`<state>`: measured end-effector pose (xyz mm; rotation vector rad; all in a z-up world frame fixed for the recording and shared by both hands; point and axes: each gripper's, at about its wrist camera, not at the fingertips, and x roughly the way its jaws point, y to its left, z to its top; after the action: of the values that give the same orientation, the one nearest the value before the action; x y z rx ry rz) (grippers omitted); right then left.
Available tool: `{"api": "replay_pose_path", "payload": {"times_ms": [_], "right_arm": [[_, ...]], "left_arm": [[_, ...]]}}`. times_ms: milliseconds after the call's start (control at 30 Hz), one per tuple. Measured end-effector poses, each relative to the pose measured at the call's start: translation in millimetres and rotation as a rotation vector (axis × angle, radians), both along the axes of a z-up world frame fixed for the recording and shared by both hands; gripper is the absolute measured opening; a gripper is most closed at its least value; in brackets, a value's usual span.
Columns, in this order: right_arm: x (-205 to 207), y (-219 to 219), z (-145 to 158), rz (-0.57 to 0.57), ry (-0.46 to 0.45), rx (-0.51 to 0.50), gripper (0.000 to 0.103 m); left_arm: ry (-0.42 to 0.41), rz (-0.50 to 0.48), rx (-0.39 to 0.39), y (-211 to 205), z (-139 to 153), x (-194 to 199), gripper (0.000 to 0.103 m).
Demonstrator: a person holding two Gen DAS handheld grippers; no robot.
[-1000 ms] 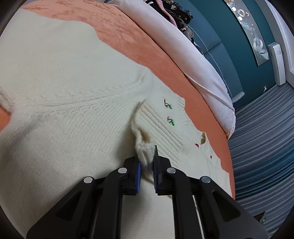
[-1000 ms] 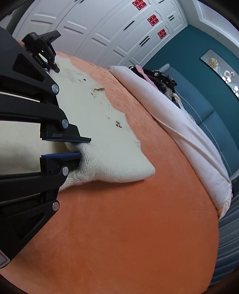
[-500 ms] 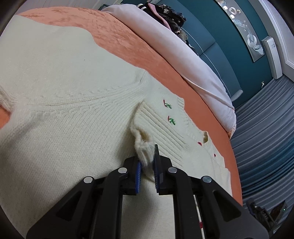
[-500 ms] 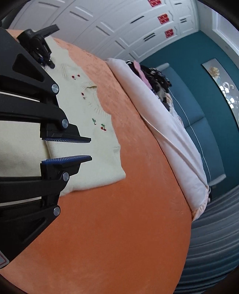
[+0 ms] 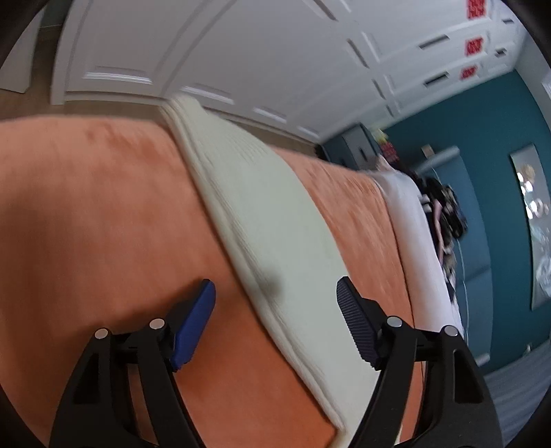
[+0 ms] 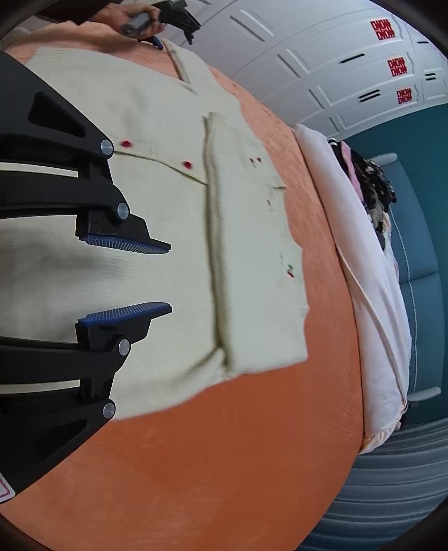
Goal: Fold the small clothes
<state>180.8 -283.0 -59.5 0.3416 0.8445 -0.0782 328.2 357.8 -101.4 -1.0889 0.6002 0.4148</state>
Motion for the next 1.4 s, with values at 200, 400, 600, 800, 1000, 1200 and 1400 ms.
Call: {"api": "replay_pose_path", "payload": {"times_ms": [200,400,600,800,1000,1200,1400], "right_arm": [[-21,43,-18,0.033,0.108,0.066,0.042],[-24,51,-13,0.017,0.081,0.110,0.043],[-28,25,-6,-0.056,0.033,0.160,0.044],[-38,-15,-6,-0.128,0.010,0.201,0.047],[-23,-42,7,-0.121,-0.033,0.225,0.060],[55,-42,6,-0.056,-0.053,0.296,0.061],[128,-25,-27,-0.050,0.024,0.289,0.060]], "left_arm": [[0.047,-0.019,0.025,46,0,41,0.034],[-0.096,-0.211,0.208,-15,77,65,0.009],[-0.415,-0.696,0.271,-223,181,58,0.009],[-0.226,-1.032,0.161,-405,99,44,0.053],[-0.080,-0.864,-0.026,-382,22,7,0.069],[-0.046,-0.631,-0.008,-293,22,12,0.072],[-0.001,-0.497,-0.104,-233,-1,30,0.071]]}}
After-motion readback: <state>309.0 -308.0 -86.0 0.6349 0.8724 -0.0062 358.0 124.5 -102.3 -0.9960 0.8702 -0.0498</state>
